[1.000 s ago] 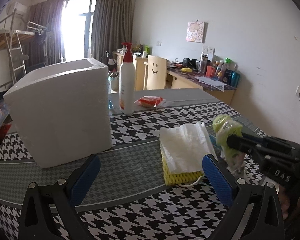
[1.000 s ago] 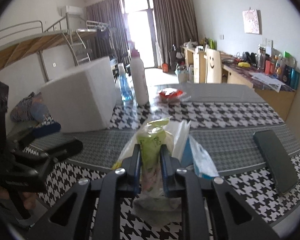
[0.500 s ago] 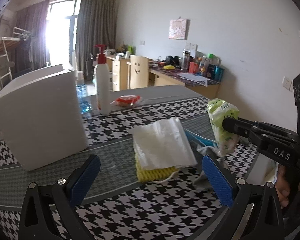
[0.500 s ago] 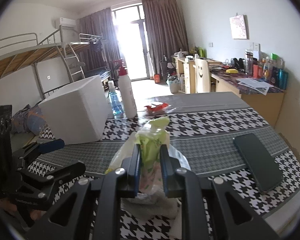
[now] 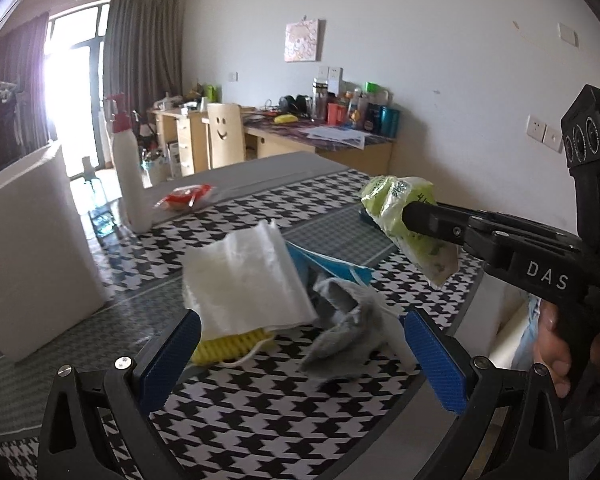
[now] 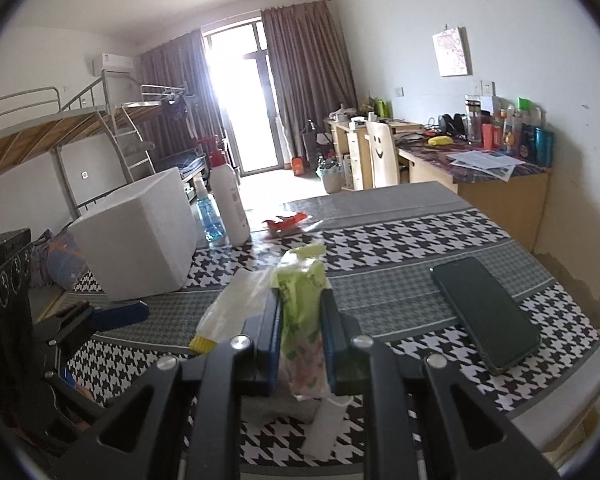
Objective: Organize soft objects
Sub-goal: 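Grasp the grey cloth with the left gripper while the right gripper lifts the green packet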
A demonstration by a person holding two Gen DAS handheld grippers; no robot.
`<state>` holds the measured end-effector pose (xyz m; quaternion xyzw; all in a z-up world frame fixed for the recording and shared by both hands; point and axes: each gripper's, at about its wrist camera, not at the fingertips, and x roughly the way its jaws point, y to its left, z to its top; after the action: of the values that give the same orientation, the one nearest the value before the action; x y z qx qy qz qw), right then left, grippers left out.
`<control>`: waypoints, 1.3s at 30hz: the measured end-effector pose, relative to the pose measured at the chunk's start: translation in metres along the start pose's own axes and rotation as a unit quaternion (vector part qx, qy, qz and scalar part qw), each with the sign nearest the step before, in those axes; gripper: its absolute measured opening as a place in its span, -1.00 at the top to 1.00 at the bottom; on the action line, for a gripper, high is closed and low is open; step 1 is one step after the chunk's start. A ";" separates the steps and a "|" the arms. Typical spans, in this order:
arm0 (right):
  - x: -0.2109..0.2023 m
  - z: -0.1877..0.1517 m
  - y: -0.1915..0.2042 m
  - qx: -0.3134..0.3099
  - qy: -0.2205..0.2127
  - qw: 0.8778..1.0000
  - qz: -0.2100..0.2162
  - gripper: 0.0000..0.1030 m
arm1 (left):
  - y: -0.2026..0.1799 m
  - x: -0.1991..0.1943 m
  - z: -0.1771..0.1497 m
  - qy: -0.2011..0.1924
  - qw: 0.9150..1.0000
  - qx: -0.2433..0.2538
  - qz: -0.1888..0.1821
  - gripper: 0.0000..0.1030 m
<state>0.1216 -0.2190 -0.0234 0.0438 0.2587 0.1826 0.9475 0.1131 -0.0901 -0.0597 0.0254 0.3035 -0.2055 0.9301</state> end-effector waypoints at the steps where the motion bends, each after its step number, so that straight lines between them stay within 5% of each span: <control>1: 0.000 -0.001 -0.001 0.001 0.001 1.000 0.000 0.57 | -0.002 0.002 0.000 0.003 1.000 0.001 -0.004 -0.92; 12: -0.002 -0.012 -0.017 0.019 0.010 1.000 -0.005 0.57 | -0.021 0.030 -0.006 0.052 0.998 0.024 -0.040 -0.28; 25: -0.006 -0.021 -0.030 0.033 0.012 0.999 -0.009 0.57 | -0.030 0.059 -0.008 0.096 0.994 0.017 -0.046 0.14; 30: -0.007 -0.026 -0.035 0.038 0.014 0.999 -0.010 0.57 | -0.032 0.065 -0.008 0.099 0.993 0.017 -0.057 0.59; 39: -0.011 -0.024 -0.034 0.037 0.009 0.999 -0.007 0.57 | -0.030 0.041 0.002 0.065 0.995 0.020 -0.066 0.72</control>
<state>0.1119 -0.2551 -0.0448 0.0750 0.2742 0.1671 0.9441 0.1322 -0.1325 -0.0789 0.0373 0.3602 -0.2705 0.8920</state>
